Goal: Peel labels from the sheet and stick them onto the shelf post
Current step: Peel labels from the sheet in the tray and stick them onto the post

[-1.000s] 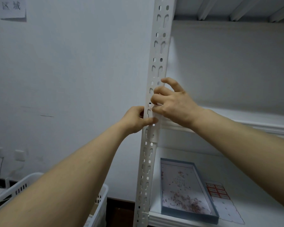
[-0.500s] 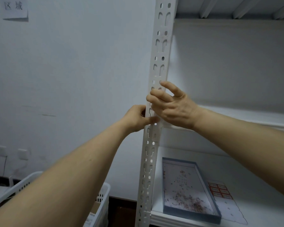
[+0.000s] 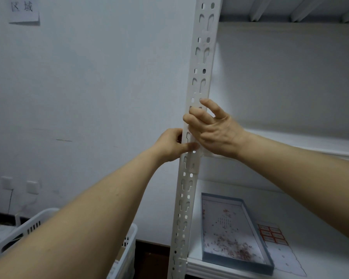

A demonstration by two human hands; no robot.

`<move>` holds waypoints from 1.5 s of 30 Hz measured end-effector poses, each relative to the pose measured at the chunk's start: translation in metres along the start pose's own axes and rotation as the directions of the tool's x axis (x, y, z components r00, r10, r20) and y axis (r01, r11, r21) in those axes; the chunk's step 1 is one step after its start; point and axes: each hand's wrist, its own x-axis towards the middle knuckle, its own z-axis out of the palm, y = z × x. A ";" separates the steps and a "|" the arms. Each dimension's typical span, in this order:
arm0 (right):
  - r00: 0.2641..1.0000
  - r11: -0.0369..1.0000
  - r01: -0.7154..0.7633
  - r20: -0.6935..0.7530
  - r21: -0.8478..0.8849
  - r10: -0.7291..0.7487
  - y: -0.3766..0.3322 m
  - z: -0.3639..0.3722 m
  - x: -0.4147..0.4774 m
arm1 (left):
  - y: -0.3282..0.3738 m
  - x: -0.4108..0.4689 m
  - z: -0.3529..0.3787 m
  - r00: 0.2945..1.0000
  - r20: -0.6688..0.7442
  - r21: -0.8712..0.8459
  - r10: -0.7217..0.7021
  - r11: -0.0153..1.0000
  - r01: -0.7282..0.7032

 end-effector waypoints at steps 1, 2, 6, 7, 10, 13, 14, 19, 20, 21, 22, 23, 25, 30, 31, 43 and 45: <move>1.000 1.000 -0.004 0.007 0.008 0.004 -0.001 0.000 0.000 | 0.000 0.000 0.000 1.000 0.001 0.001 0.000 1.000 0.000; 1.000 1.000 -0.011 0.009 0.005 0.011 -0.002 0.000 -0.001 | 0.000 0.000 0.000 1.000 0.000 0.003 0.002 1.000 -0.002; 0.991 0.990 -0.132 0.036 0.045 0.130 0.000 -0.010 -0.015 | 0.001 -0.002 0.003 1.000 -0.014 -0.002 0.015 1.000 -0.015; 0.973 0.966 -0.230 0.058 0.114 0.225 -0.001 -0.017 -0.019 | 0.002 -0.003 0.003 1.000 -0.019 -0.004 0.017 1.000 -0.017; 0.790 0.663 -0.613 0.309 0.430 0.530 -0.010 -0.051 -0.019 | 0.002 -0.005 0.006 0.999 -0.050 0.025 0.001 1.000 0.001; 0.405 -0.001 -0.877 0.741 0.480 0.536 -0.023 -0.082 -0.015 | 0.005 -0.012 0.013 0.989 -0.149 0.227 -0.004 0.973 0.038; 0.259 -0.265 -0.868 0.839 0.419 0.479 -0.026 -0.086 -0.015 | 0.005 -0.014 0.016 0.975 -0.223 0.312 0.010 0.948 0.062; -0.115 -0.954 -0.297 0.993 -0.031 0.003 -0.035 -0.098 -0.025 | 0.023 -0.052 0.027 0.873 -0.408 0.319 0.269 0.937 -0.140; -0.119 -0.968 -0.238 0.991 -0.082 -0.055 -0.036 -0.100 -0.027 | 0.027 -0.059 0.032 0.888 -0.355 0.304 0.292 0.934 -0.186; -0.112 -0.973 -0.200 0.989 -0.115 -0.094 -0.035 -0.103 -0.030 | 0.032 -0.065 0.038 0.913 -0.287 0.295 0.291 0.933 -0.206; -0.101 -0.976 -0.170 0.988 -0.135 -0.119 -0.035 -0.106 -0.031 | 0.036 -0.069 0.045 0.936 -0.219 0.288 0.277 0.934 -0.209; -0.092 -0.978 -0.145 0.986 -0.150 -0.138 -0.033 -0.109 -0.033 | 0.039 -0.071 0.052 0.950 -0.166 0.286 0.263 0.935 -0.209; -0.082 -0.977 -0.110 0.981 -0.181 -0.173 -0.031 -0.115 -0.039 | 0.042 -0.072 0.065 0.957 -0.116 0.288 0.265 0.931 -0.223; -0.181 -0.963 -0.103 0.957 -0.248 -0.227 -0.030 -0.116 -0.065 | 0.043 -0.063 0.090 0.949 -0.100 0.321 0.299 0.913 -0.254; -0.202 -0.959 -0.099 0.949 -0.266 -0.242 -0.031 -0.115 -0.070 | 0.044 -0.061 0.095 0.949 -0.093 0.336 0.300 0.907 -0.253; -0.245 -0.931 0.159 0.900 -0.330 -0.361 -0.050 -0.100 -0.123 | 0.014 -0.025 0.168 0.988 -0.131 0.148 0.085 0.987 -0.066; -0.225 -0.943 0.107 0.916 -0.316 -0.333 -0.054 -0.098 -0.130 | 0.012 -0.017 0.182 0.982 -0.186 0.010 -0.035 0.999 0.037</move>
